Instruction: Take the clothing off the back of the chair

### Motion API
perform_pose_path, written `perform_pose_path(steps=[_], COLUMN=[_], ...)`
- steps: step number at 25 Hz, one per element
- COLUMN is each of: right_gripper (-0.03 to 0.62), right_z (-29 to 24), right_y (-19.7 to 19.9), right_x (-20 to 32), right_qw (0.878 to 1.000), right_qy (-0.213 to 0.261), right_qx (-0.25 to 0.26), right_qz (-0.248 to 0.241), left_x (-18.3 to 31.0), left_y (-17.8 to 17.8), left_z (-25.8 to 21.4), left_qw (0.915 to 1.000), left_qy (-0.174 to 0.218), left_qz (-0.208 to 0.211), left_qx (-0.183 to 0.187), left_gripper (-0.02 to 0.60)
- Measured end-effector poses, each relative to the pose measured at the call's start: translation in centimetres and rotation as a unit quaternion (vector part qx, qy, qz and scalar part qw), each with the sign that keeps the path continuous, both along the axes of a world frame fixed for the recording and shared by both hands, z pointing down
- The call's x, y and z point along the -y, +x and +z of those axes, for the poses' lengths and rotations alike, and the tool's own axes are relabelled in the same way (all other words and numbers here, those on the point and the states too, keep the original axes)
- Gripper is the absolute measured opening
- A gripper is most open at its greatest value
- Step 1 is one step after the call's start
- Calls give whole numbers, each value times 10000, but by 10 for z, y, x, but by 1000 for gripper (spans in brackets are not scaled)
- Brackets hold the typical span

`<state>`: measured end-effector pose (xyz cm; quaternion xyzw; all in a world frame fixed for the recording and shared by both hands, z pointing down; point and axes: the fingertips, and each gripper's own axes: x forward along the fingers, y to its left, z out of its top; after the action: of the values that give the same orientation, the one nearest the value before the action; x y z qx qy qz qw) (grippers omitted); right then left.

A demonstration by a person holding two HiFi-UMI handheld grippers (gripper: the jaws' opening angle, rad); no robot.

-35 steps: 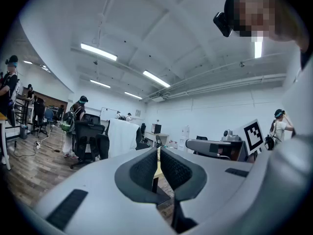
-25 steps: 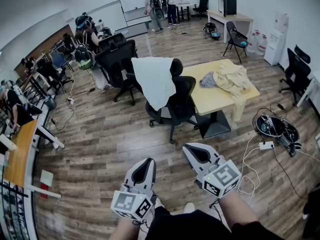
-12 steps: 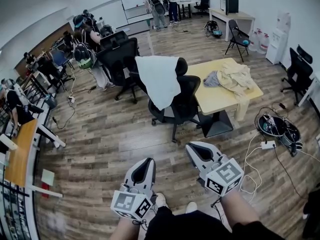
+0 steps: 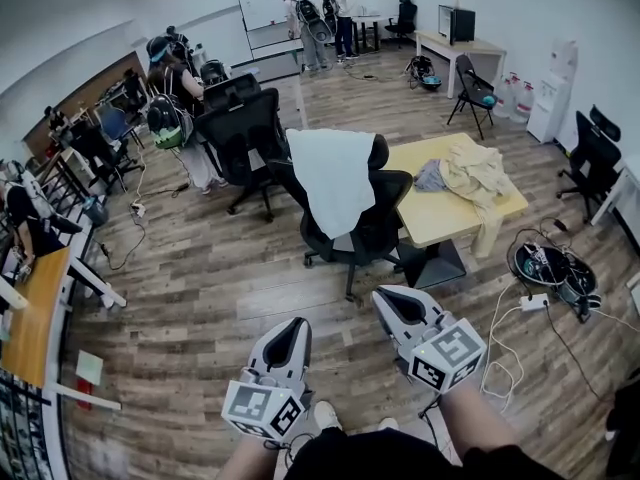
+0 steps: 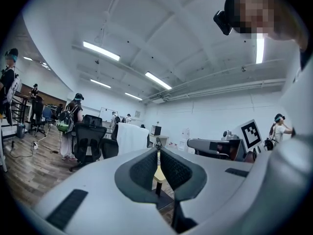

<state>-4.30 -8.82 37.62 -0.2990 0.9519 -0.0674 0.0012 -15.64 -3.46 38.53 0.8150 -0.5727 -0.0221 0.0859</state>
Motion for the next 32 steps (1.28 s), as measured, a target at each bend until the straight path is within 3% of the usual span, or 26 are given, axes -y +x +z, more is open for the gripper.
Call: perform_pose_path(steps=[22, 32], right_gripper=[12, 14], right_z=[-16, -19], right_y=[-107, -122], right_x=[52, 56], right_qw=[9976, 9955], right_qy=[261, 265], right_qx=[-92, -155], right_qz=[639, 901], left_x=[60, 70], left_y=[-127, -151], left_z=[-15, -12], left_qw=[9984, 9978], left_qy=[327, 333], left_qz=[457, 568], left_qx=[66, -13], left_gripper=[32, 32])
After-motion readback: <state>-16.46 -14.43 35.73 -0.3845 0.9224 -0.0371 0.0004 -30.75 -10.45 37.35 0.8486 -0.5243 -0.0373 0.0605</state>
